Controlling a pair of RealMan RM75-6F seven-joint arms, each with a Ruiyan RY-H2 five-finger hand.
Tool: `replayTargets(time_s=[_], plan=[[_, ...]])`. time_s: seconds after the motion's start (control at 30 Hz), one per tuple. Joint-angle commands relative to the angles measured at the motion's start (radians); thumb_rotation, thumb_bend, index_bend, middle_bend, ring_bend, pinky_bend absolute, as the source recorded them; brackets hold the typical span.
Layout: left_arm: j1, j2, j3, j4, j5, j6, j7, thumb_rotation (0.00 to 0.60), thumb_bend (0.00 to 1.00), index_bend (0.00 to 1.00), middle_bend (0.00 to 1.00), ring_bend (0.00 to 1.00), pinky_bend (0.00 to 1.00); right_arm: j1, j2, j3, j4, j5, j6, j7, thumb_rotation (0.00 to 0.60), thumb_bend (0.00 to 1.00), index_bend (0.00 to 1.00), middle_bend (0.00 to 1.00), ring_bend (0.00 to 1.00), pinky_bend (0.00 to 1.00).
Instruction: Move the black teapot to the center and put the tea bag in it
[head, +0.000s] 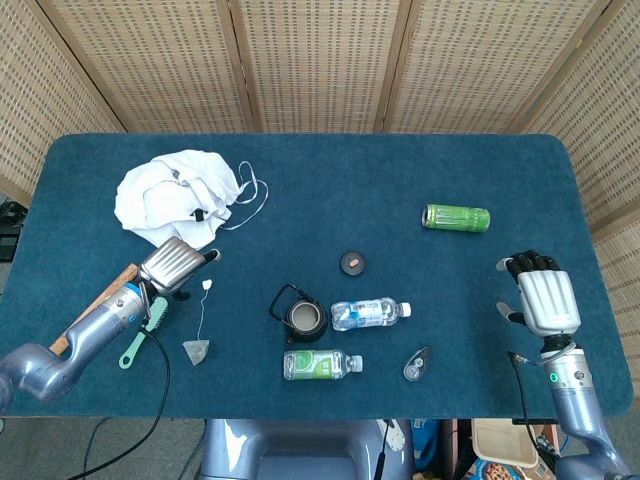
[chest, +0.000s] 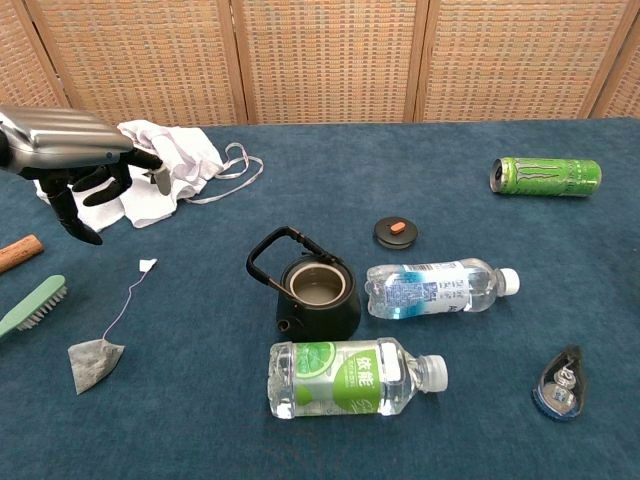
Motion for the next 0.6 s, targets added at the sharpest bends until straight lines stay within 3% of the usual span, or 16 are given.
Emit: replayTargets(time_s=[0.03,0.33,0.6], plan=[[-0.014,-0.029,0.001,0.029,-0.034,-0.011,0.028,0.6,0.16,0.3,0.75,0.71,0.63,-0.002,-0.001,0.001,0.002,-0.002,-0.001,0.002,0.6,0.32,0.41,0.43,0.28,0.35],[-0.04,-0.104,0.021,0.106,-0.1,-0.041,0.06,0.6,0.26,0.38,0.77,0.72,0.64,-0.011,0.001,0.006,0.006,-0.004,-0.005,0.007,0.6,0.32,0.41,0.43,0.28,0.35],[-0.05,-0.164,0.037,0.173,-0.137,-0.049,0.066,0.6,0.26,0.41,0.77,0.72,0.64,-0.017,0.0,0.01,0.011,0.0,-0.012,0.009,0.6,0.32,0.41,0.43,0.28,0.35]])
